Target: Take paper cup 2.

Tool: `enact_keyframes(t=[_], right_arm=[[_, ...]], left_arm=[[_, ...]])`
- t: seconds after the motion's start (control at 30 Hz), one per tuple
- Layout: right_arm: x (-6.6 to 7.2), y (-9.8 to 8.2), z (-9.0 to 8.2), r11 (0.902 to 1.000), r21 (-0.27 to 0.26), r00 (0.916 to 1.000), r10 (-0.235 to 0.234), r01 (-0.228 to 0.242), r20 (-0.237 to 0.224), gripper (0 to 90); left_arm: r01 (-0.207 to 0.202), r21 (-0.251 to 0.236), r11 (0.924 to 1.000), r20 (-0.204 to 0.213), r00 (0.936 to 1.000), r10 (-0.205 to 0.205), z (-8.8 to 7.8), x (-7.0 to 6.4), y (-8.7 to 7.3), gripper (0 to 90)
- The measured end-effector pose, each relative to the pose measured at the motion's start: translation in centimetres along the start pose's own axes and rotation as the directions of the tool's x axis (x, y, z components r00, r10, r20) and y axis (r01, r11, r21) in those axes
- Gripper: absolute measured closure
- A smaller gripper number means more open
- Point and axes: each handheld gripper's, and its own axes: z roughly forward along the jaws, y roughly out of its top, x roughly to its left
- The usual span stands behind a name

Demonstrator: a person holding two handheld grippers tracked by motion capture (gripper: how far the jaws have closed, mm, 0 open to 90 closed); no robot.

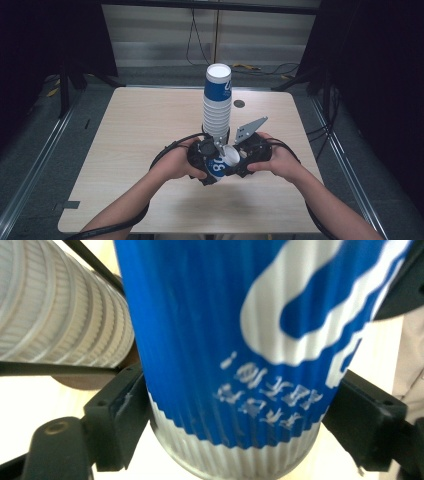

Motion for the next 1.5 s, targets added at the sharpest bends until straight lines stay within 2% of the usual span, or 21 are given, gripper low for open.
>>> enact_keyframes(t=[0.03,0.07,0.1,0.13,0.17,0.23,0.33,0.37,0.47,0.5,0.6,0.7,0.87,0.97,1.07,1.1,1.13,1.27,1.47,1.5], right_arm=[[0.0,0.0,0.0,1.0,0.0,1.0,0.0,0.0,0.0,24.9],[0.0,0.0,-0.1,1.0,-0.008,1.0,0.003,-0.003,-0.001,26.6],[0.0,-0.1,-0.2,0.9999,-0.008,0.9999,-0.011,0.011,0.007,26.7],[0.0,-0.1,-0.3,0.9999,-0.012,0.9999,-0.011,0.011,0.008,26.8],[0.1,-0.2,-0.4,0.9998,-0.019,0.9999,-0.01,0.01,0.009,26.9],[0.0,-0.4,-0.6,0.9991,-0.04,0.9999,-0.012,0.012,0.008,27.0],[-0.1,-0.7,-0.7,0.9988,-0.048,1.0,0.001,-0.001,0.01,27.0],[-0.2,-0.8,-0.9,0.9984,-0.056,0.9999,0.009,-0.008,0.007,27.0],[-0.2,-0.9,-1.0,0.9975,-0.069,0.9999,0.011,-0.01,0.007,27.0],[-0.2,-0.9,-1.1,0.9972,-0.074,0.9998,0.016,-0.016,0.006,27.0],[-0.2,-1.1,-1.4,0.9965,-0.082,0.9997,0.022,-0.021,0.013,27.0],[-0.4,-1.5,-1.7,0.9949,-0.098,0.9993,0.028,-0.025,0.024,27.0],[-0.6,-1.8,-1.9,0.9939,-0.104,0.9989,0.041,-0.038,0.024,27.0],[-0.7,-2.1,-2.2,0.9934,-0.104,0.9983,0.051,-0.048,0.028,27.0],[-0.9,-2.3,-2.4,0.9908,-0.12,0.9975,0.066,-0.062,0.027,27.0],[-1.0,-2.4,-2.5,0.9893,-0.128,0.9967,0.074,-0.07,0.032,27.0],[-1.1,-2.5,-2.5,0.9883,-0.131,0.9962,0.082,-0.078,0.028,27.0],[-1.1,-2.4,-2.4,0.9882,-0.132,0.9962,0.082,-0.078,0.029,26.9],[-1.1,-2.3,-2.4,0.988,-0.134,0.9961,0.082,-0.077,0.032,26.9],[-1.1,-2.4,-2.4,0.9875,-0.136,0.996,0.085,-0.08,0.03,26.9]], left_arm=[[0.0,0.0,1.0,0.0,1.0,0.0,0.0,0.0,0.0,15.8],[0.016,-0.02,0.9997,0.003,0.9999,-0.016,-0.1,0.1,-0.1,15.8],[0.017,-0.039,0.9991,0.011,0.9998,-0.016,-0.2,0.4,-0.2,15.8],[0.036,-0.053,0.9979,0.023,0.9991,-0.035,-0.2,0.5,-0.3,15.8],[0.035,-0.059,0.9976,0.035,0.9988,-0.033,-0.2,0.6,-0.5,15.7],[0.049,-0.084,0.9952,0.034,0.9983,-0.047,-0.2,0.6,-0.6,15.6],[0.038,-0.105,0.9937,0.025,0.9991,-0.035,-0.3,0.7,-0.8,15.5],[0.058,-0.123,0.9907,0.039,0.9978,-0.053,-0.4,0.8,-1.0,15.5],[0.063,-0.131,0.9894,0.045,0.9973,-0.058,-0.5,0.9,-1.2,15.4],[0.08,-0.139,0.987,0.049,0.996,-0.074,-0.5,0.9,-1.3,15.5],[0.077,-0.133,0.9881,0.045,0.9964,-0.072,-0.6,1.0,-1.5,16.0],[0.101,-0.137,0.9853,0.05,0.9942,-0.095,-0.6,1.2,-2.2,15.9],[0.104,-0.144,0.9841,0.048,0.994,-0.098,-0.8,1.3,-2.7,16.8],[0.124,-0.167,0.9781,0.038,0.9921,-0.119,-1.1,1.4,-3.3,16.5],[0.118,-0.173,0.9779,0.04,0.9928,-0.113,-1.2,1.5,-3.5,16.5],[0.133,-0.177,0.9751,0.042,0.991,-0.127,-1.3,1.4,-3.5,16.6],[0.128,-0.176,0.976,0.042,0.9916,-0.123,-1.3,1.5,-3.5,16.6],[0.131,-0.183,0.9743,0.038,0.9913,-0.126,-1.5,1.5,-3.5,16.8],[0.146,-0.215,0.9656,0.033,0.9894,-0.142,-1.2,1.5,-3.3,16.2],[0.148,-0.212,0.966,0.031,0.9889,-0.145,-1.1,1.5,-3.2,16.2]])
